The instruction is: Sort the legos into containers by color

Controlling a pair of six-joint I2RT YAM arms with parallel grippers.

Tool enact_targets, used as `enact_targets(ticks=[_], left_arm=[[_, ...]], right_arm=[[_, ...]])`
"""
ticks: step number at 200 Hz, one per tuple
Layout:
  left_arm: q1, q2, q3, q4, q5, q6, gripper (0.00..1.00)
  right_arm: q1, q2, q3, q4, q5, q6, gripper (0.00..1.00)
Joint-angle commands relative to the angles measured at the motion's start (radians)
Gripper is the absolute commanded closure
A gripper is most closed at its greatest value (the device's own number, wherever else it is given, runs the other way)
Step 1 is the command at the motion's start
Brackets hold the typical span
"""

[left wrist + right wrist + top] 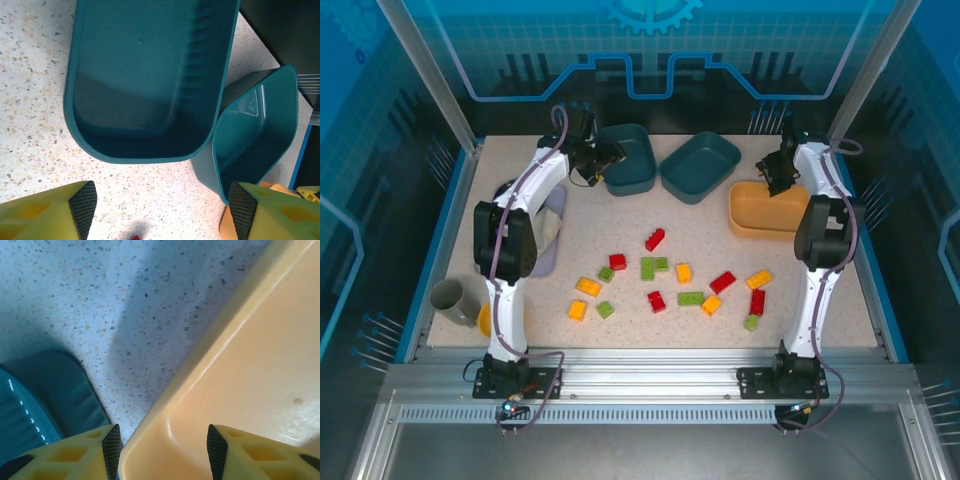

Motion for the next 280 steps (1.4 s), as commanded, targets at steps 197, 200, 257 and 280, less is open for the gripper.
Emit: enact_targets(ticks=[197, 200, 257, 280], left_arm=[[-0.025, 0.033, 0.105, -0.022, 0.049, 0.044, 0.25], [-0.025, 0.031, 0.103, -0.023, 0.049, 0.045, 0.25], [-0.025, 0.021, 0.076, -0.027, 0.051, 0.053, 0.26], [-0.025, 0.013, 0.070, -0.030, 0.055, 0.059, 0.26]], right_arm=[[0.053, 0.136, 0.238, -0.147, -0.003, -0.340, 0.92], [0.059, 0.132, 0.233, -0.142, -0.007, -0.353, 0.92], [0.148, 0.124, 0.227, -0.116, -0.070, -0.463, 0.91], [0.179, 0.128, 0.251, -0.118, -0.070, -0.486, 0.73]])
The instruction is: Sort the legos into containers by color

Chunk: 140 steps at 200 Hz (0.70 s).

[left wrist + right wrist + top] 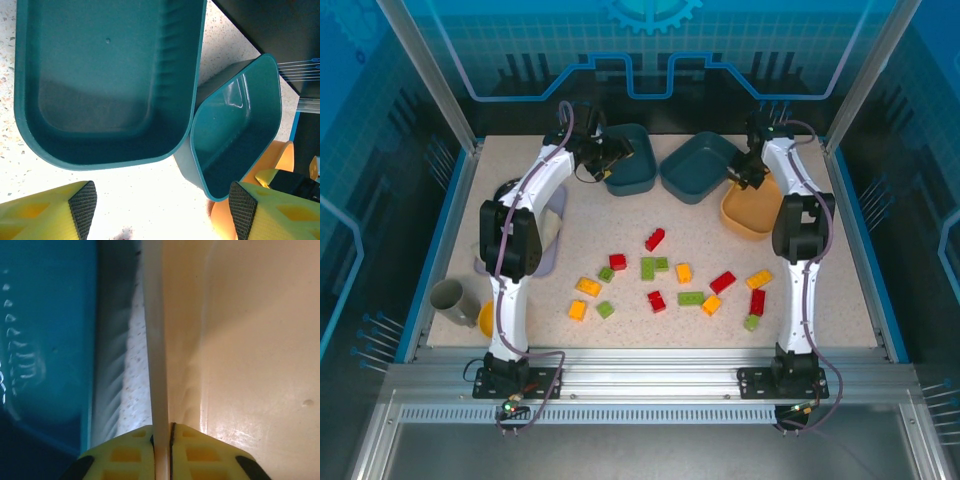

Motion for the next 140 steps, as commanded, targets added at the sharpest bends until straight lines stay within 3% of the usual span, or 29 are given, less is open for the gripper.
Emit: enact_targets(ticks=[1, 16, 60, 105, 140], left_arm=[[-0.006, -0.034, -0.004, -0.034, 0.022, 0.028, 0.26], [-0.006, -0.046, -0.018, -0.031, 0.021, 0.031, 0.26], [-0.006, -0.084, -0.063, -0.020, 0.024, 0.042, 0.26], [-0.003, -0.079, -0.064, -0.017, 0.013, 0.036, 0.26], [-0.001, -0.030, -0.008, -0.018, 0.008, 0.018, 0.27]], right_arm=[[0.023, -0.027, 0.028, 0.005, -0.041, -0.059, 0.72], [0.035, -0.033, 0.026, 0.007, -0.044, -0.062, 0.57], [0.042, -0.031, 0.015, 0.028, -0.063, -0.049, 0.42], [0.036, 0.085, 0.161, -0.044, -0.065, -0.026, 0.42], [0.035, 0.139, 0.210, -0.063, -0.060, -0.023, 0.48]])
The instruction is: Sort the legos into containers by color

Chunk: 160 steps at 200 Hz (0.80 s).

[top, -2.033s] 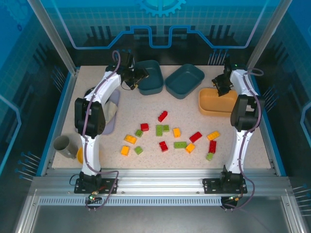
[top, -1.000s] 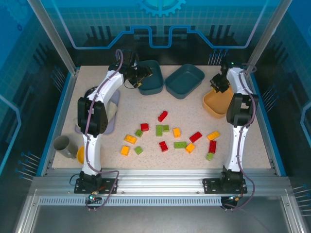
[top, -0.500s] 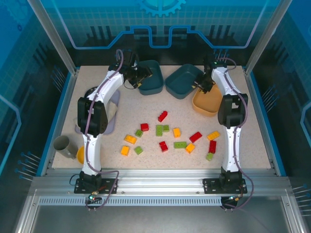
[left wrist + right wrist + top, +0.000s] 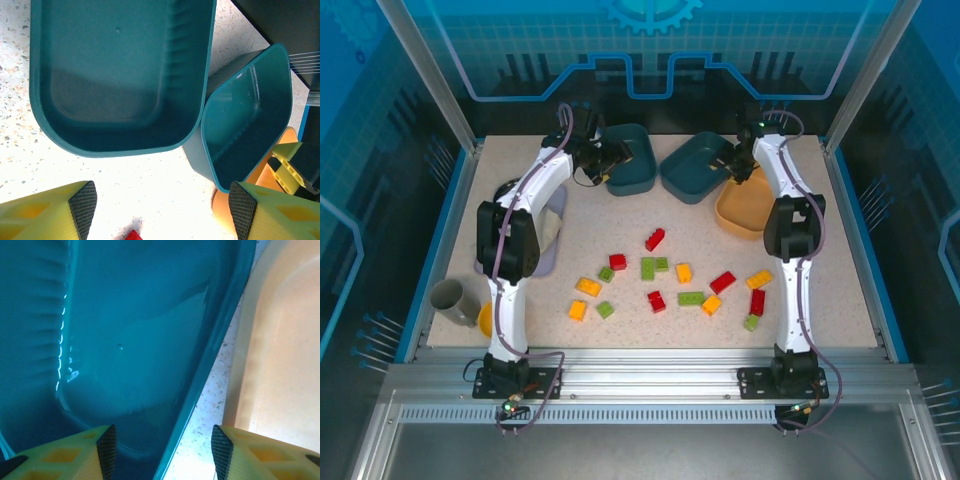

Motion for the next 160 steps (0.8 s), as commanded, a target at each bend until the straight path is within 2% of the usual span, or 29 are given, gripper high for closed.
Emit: enact_targets(ticks=[1, 56, 93, 124, 160], left_arm=[[-0.001, 0.005, 0.049, -0.012, 0.008, -0.004, 0.27], [-0.001, 0.148, 0.227, -0.012, -0.024, -0.063, 0.33], [-0.005, 0.196, 0.295, -0.012, -0.010, -0.087, 0.34], [-0.007, 0.197, 0.294, -0.012, -0.017, -0.081, 0.34], [-0.007, 0.216, 0.298, 0.002, -0.011, -0.093, 0.34]], right_arm=[[-0.001, 0.054, 0.034, -0.057, -0.012, 0.010, 0.48], [0.001, 0.050, 0.036, -0.085, 0.018, 0.002, 0.50], [0.000, -0.029, 0.007, -0.065, 0.022, -0.024, 0.49], [-0.013, -0.097, -0.066, -0.052, 0.018, -0.028, 0.42], [-0.031, -0.152, -0.203, 0.007, 0.017, -0.048, 0.27]])
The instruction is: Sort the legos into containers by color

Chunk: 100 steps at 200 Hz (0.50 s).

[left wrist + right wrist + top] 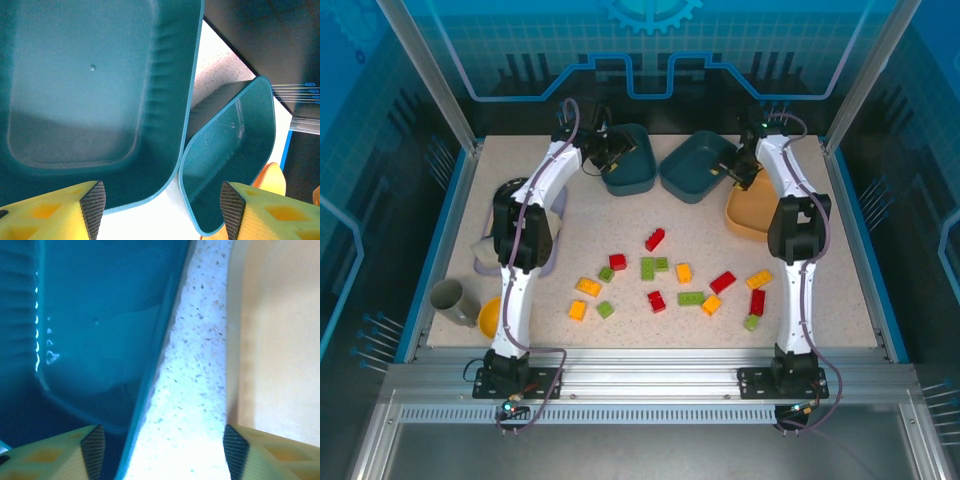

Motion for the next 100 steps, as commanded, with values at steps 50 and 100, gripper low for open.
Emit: enact_targets(ticks=[50, 100], left_arm=[[-0.007, 0.062, 0.073, 0.024, 0.019, -0.017, 0.34], [-0.006, 0.100, 0.123, 0.021, 0.030, -0.015, 0.34]], right_arm=[[-0.039, 0.022, -0.009, 0.009, -0.042, -0.052, 0.22], [-0.029, 0.163, 0.158, -0.029, -0.097, -0.034, 0.23]])
